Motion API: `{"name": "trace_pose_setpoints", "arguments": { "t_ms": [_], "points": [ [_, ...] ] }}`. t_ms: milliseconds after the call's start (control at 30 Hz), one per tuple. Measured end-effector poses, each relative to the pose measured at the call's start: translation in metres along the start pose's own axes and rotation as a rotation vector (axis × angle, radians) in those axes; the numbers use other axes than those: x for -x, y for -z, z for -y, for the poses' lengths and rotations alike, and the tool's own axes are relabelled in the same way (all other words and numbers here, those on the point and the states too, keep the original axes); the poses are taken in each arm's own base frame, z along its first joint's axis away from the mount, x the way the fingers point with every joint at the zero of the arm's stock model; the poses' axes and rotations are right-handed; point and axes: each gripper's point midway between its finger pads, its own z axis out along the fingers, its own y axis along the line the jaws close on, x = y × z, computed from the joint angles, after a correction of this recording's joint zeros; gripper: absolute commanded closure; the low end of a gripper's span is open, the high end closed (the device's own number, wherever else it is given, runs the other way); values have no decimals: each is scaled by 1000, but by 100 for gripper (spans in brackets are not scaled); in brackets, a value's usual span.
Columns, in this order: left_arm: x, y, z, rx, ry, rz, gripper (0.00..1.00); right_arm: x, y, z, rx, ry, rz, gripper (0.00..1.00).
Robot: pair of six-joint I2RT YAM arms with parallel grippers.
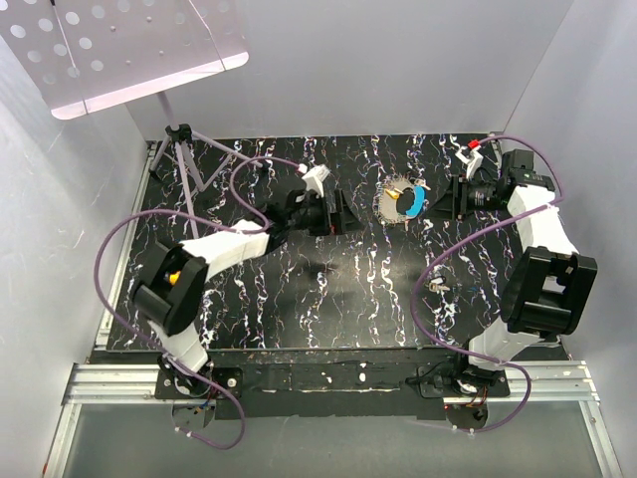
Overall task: Put the keys on the keyring
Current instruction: Move the keyring to the center of the board.
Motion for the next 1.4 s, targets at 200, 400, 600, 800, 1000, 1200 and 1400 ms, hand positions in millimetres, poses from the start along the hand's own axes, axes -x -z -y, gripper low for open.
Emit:
{"name": "trace_pose_setpoints", "arguments": {
  "t_ms": [200, 400, 600, 800, 1000, 1200, 1400],
  "points": [
    [9, -56, -24, 29, 34, -62, 4, 1, 2, -3, 25, -9, 16, 52],
    [14, -98, -52, 78, 64, -113, 11, 2, 2, -6, 44, 2, 22, 52],
    [17, -128, -80, 109, 103, -134, 26, 0, 3, -10, 62, -4, 22, 52],
    [17, -149, -97, 105, 151, -150, 40, 0, 3, -13, 74, 3, 20, 52],
    [15, -157, -97, 79, 184, -160, 56, -1, 4, -13, 78, 11, 19, 52],
    [9, -164, -96, 39, 213, -180, 61, 0, 4, -15, 87, 11, 18, 52],
    [10, -172, -96, 8, 241, -181, 68, 0, 4, -15, 91, 12, 19, 52]
  ]
}}
